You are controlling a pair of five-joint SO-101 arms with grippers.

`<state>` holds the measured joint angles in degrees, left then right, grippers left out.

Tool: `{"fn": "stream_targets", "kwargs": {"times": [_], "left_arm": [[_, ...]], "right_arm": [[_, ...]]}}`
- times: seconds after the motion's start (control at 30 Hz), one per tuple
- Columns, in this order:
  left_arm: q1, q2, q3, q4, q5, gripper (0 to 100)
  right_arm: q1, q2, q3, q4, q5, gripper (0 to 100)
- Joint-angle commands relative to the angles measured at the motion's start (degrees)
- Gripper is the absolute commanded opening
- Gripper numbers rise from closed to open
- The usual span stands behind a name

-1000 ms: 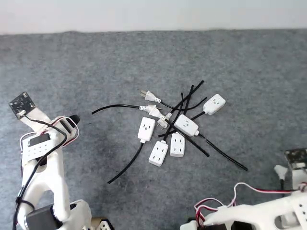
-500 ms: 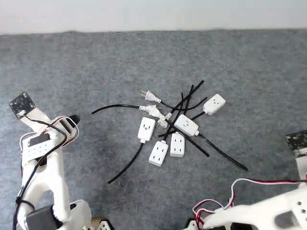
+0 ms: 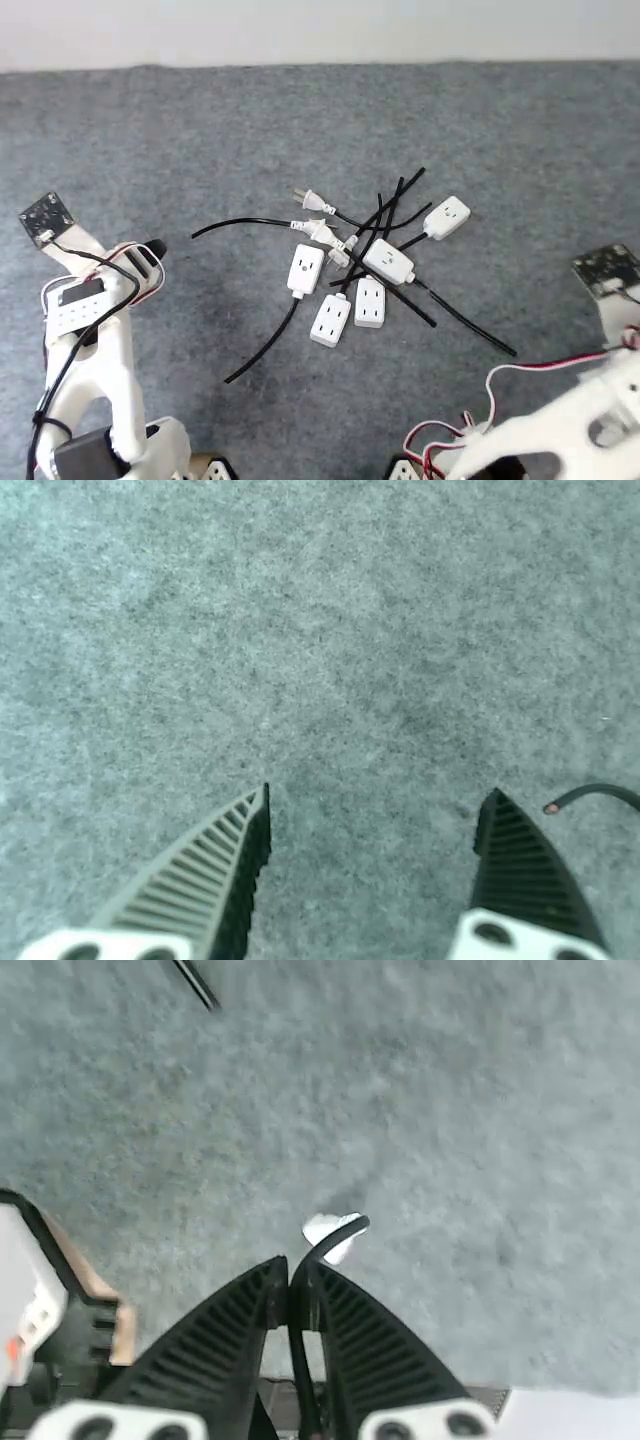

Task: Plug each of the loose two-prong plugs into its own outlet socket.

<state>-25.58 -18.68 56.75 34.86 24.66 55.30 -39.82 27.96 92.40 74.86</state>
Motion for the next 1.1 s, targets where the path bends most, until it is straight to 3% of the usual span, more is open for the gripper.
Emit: {"fn": "stream_targets", "kwargs": {"times": [0.0, 0.13, 0.23, 0.5, 0.63, 0.77, 0.83, 1.0, 1.07], "left_arm": [[0.9, 0.2, -1.2, -2.3, 0.1, 31], [0.9, 0.2, -1.2, -2.3, 0.1, 31], [0.8, 0.2, -1.2, -2.3, 0.1, 31], [0.8, 0.2, -1.2, -2.2, 0.1, 31], [0.9, 0.2, -0.8, -2.4, 0.1, 31], [0.9, 0.2, -0.8, -2.4, 0.1, 31], [0.9, 0.2, -0.8, -2.4, 0.1, 31], [0.9, 0.1, -0.8, -2.4, 0.1, 31], [0.9, 0.1, -0.8, -2.4, 0.1, 31]], "right_arm": [[-8.0, 0.0, -1.2, 1.2, -5.9, 0.9], [-17.7, 0.7, -1.7, 2.6, -12.1, 0.9], [-20.8, 0.7, -0.5, -0.6, -14.9, 0.9], [-16.0, 4.0, 9.2, -24.3, -15.4, 0.8], [-13.4, 11.9, 11.1, -33.8, -9.5, 1.0], [-13.4, 20.8, 11.2, -41.9, -8.4, 1.3], [-13.4, 24.0, 11.0, -45.3, -8.4, 4.0], [-13.4, 27.8, 7.6, -46.6, -8.5, 21.8], [-13.4, 28.1, 6.9, -46.7, -8.7, 23.8]]}}
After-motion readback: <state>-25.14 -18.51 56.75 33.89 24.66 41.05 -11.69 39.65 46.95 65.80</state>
